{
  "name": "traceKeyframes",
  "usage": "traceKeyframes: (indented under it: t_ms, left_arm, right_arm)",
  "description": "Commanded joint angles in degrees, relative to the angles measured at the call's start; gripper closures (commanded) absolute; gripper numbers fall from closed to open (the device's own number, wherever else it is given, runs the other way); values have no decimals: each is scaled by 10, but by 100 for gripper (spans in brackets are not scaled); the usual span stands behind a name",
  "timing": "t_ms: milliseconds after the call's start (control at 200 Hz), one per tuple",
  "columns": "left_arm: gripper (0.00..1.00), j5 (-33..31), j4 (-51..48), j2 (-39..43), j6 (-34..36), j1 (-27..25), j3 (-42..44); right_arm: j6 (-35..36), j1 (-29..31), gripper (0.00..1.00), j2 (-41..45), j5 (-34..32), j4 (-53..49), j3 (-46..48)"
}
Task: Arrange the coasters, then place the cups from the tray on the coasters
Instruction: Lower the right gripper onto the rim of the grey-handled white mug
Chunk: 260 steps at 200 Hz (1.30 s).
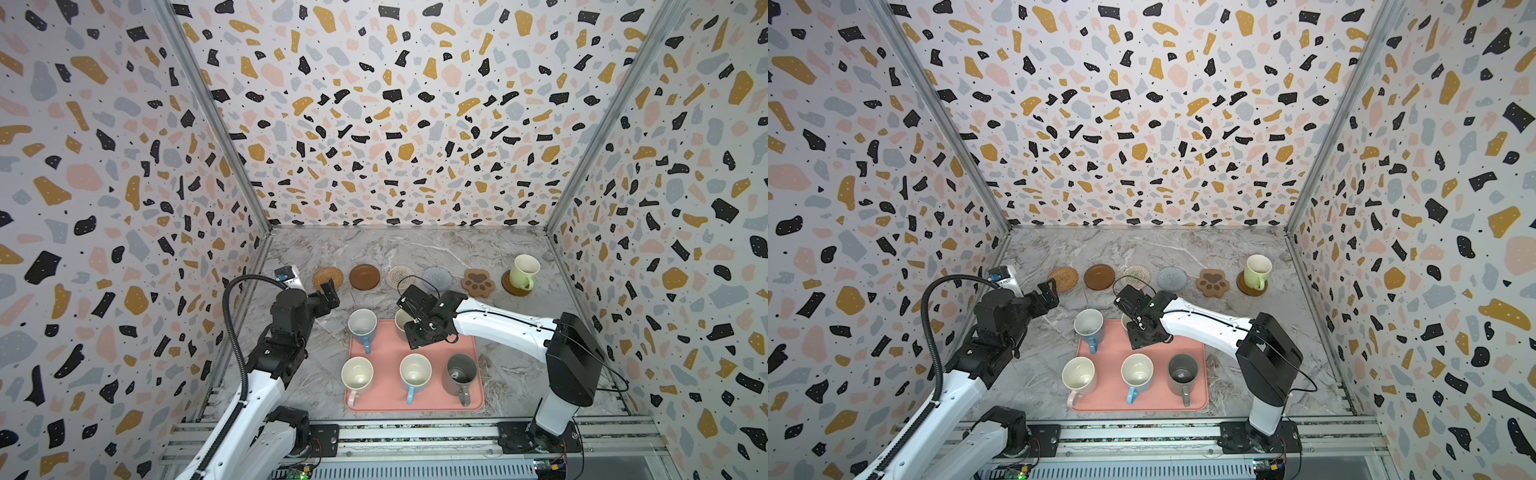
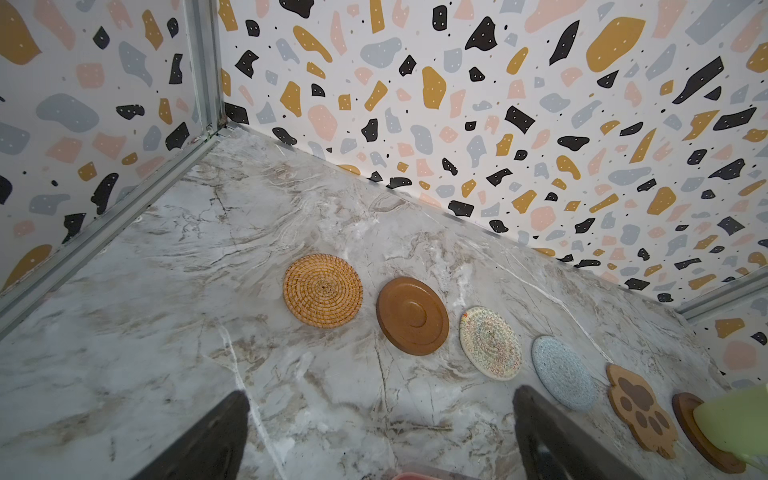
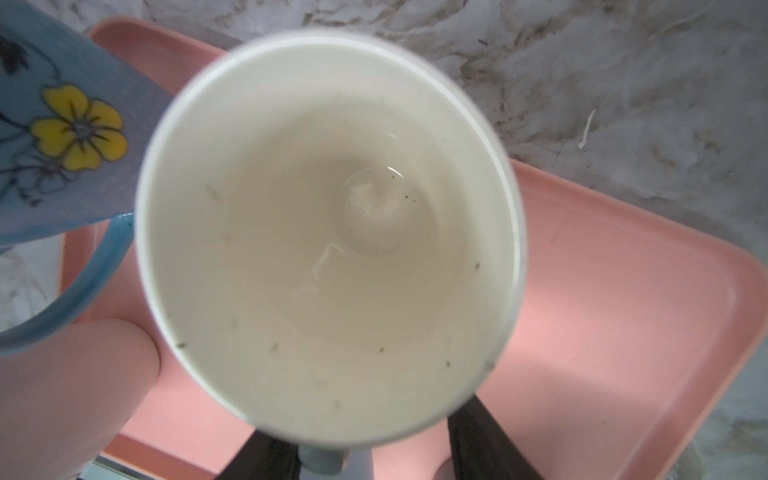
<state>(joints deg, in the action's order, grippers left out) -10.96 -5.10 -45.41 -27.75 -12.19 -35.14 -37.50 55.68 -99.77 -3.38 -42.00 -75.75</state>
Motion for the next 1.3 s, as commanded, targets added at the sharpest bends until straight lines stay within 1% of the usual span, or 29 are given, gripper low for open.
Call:
traceKeyframes:
  t_ms: [0,135,315,756,1091,1297]
  left_arm:
    - [0,4,14,0,1,-2,-1]
    - [1,7,13,-6,0,-1,-6]
    - [0,10,9,-9,-1,-2,-6]
    - [0,5,7,-6,-2,-2,-8]
    - [1,5,5,-3,-6,-2,-2]
    - [0,3,6,-3,-9,-2,0]
  right_arm:
    - [1,3,47,4,-27,-19,3]
    - [11,0,54,4,-40,-19,2]
    - [27,-3,61,-7,-38,-6,3]
    - [47,-3,69,-36,-38,30,2]
    - [47,-2,82,-26,-43,48,13]
    - [54,-2,88,-18,-45,52,12]
